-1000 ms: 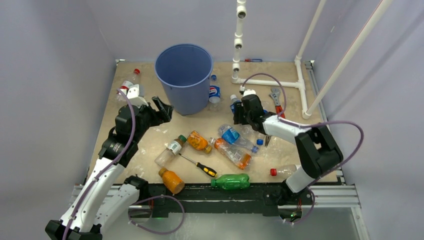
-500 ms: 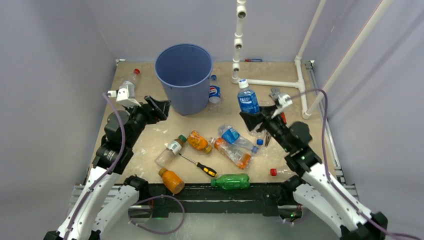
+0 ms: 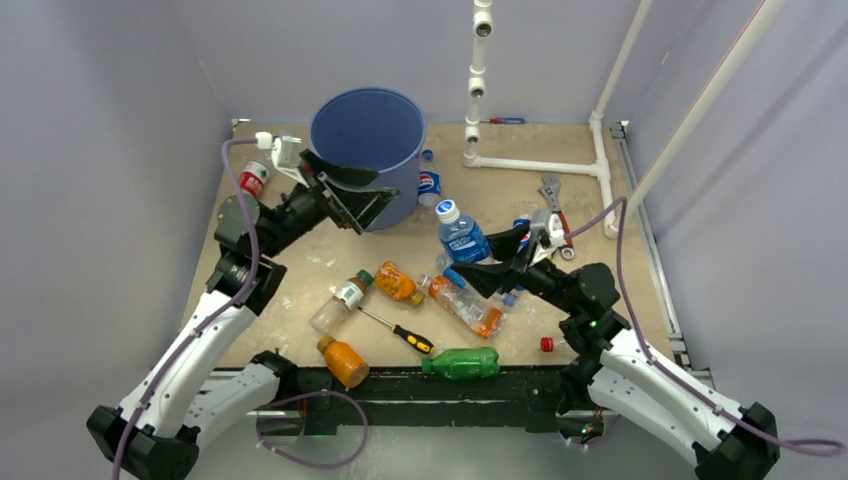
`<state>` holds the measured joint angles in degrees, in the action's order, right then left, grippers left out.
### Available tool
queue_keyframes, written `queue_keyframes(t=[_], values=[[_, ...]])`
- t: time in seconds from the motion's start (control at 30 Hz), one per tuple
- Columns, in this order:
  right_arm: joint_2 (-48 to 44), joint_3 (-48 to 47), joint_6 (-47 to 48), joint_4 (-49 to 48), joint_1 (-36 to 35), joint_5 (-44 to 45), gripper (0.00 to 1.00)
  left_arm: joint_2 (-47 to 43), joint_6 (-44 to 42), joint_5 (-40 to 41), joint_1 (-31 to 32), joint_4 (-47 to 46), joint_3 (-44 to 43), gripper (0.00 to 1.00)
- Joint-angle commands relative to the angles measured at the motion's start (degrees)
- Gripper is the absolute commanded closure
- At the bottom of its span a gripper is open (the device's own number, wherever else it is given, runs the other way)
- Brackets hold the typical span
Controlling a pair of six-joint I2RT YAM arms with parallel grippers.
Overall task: Put the plastic bottles in the bin
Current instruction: Place the plastic bottle in the trash bin.
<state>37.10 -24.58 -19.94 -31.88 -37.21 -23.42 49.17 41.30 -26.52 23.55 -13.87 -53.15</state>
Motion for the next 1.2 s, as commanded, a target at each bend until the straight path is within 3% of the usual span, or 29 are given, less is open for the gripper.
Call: queue_keyframes(t=[0.0,0.23,0.4,0.47,0.63,1.0,1.1,1.17], values=[[3.9,-0.6,-0.4,-10.1,-5.7,3.5,0.62,3.5,-1.0,-3.5,6.9,-6.4,-4.0,0.06],[8.2,-1.0,-1.4,-16.1,-11.0,10.0,0.64,8.0,-10.6,2.9,19.4,0.0,-7.2,0.10],[9.1,-1.0,-2.3,-17.6,-12.2,12.0,0.65,8.3,-12.5,5.1,21.9,0.2,-6.6,0.15],[9.3,-1.1,-2.2,-17.7,-12.6,12.6,0.66,8.6,-12.8,5.5,22.3,0.4,-6.7,0.21],[8.8,-0.4,-1.5,-16.6,-13.0,13.7,0.66,8.6,-12.9,6.8,22.8,0.1,-6.5,0.45],[8.6,0.3,-1.0,-15.6,-13.1,14.6,0.66,8.0,-11.9,10.1,23.1,-2.2,-6.1,0.36],[8.7,0.3,-0.9,-15.4,-13.2,14.5,0.66,8.1,-11.6,10.0,23.2,-2.8,-6.2,0.37],[8.6,0.3,-0.8,-15.4,-13.2,14.5,0.66,8.3,-11.5,9.5,23.3,-3.2,-6.3,0.42]])
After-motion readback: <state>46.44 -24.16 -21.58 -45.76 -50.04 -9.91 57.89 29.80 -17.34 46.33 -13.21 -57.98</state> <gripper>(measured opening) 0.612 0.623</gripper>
